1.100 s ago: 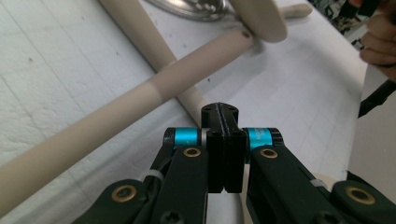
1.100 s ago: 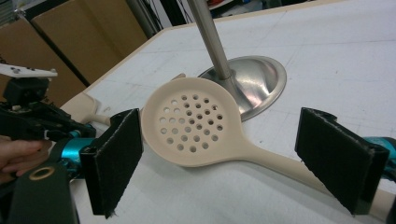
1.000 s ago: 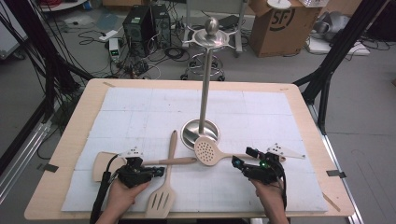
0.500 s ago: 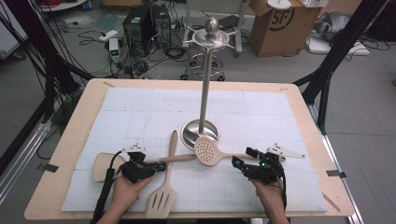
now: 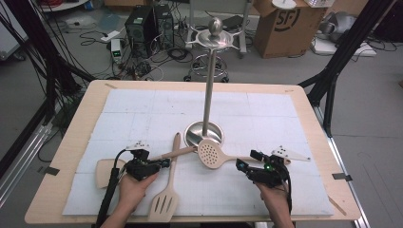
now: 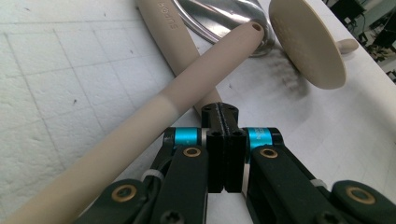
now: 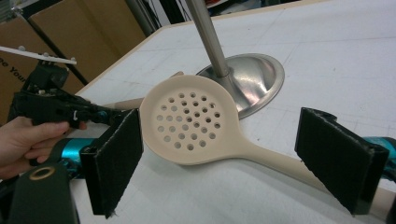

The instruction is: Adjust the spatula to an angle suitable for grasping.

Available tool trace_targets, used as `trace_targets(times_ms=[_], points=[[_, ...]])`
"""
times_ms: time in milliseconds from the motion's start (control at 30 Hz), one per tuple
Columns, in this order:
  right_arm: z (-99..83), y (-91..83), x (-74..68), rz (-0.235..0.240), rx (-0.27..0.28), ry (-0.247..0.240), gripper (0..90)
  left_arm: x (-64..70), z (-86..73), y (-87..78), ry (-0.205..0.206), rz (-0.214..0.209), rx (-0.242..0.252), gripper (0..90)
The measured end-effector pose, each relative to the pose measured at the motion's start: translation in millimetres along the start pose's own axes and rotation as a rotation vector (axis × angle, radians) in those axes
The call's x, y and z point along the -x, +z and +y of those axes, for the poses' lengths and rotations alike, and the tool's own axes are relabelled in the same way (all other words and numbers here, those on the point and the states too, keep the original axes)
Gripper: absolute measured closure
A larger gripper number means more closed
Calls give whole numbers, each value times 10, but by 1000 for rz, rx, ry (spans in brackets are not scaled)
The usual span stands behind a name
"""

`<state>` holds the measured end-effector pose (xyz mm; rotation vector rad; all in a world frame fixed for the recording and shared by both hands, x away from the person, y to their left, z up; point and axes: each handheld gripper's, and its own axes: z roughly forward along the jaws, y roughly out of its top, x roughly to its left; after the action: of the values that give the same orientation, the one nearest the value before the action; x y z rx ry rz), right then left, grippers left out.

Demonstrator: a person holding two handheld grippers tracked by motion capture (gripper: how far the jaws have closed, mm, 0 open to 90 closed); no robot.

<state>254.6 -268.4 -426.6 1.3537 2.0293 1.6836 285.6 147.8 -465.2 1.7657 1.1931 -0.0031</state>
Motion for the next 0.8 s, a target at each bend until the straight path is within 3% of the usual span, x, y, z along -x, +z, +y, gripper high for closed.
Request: trace_targets(times_ms=[267,400,467,500,567,700,767,800], points=[[-5,-41,6,-12,9,9,146,-8,14,-8,0,6,2,897],[5,-35,21,-11,20,22,146,14,22,-93,10,-27,15,890],[-6,-20,13,-8,8,23,146,3,38,-141,-6,-80,20,766],[-13,-11,8,-3,-3,21,146,4,45,-169,-5,-87,33,704],[-36,5,-5,12,-26,-1,147,-2,64,-229,1,-88,60,600],[-38,-10,-16,15,-26,-1,147,-54,92,-298,6,-103,99,539],[-39,-26,-15,16,-24,2,147,-79,107,-323,-4,-79,100,472],[-44,-44,-16,15,-21,2,147,-92,114,-331,-9,-68,101,395]])
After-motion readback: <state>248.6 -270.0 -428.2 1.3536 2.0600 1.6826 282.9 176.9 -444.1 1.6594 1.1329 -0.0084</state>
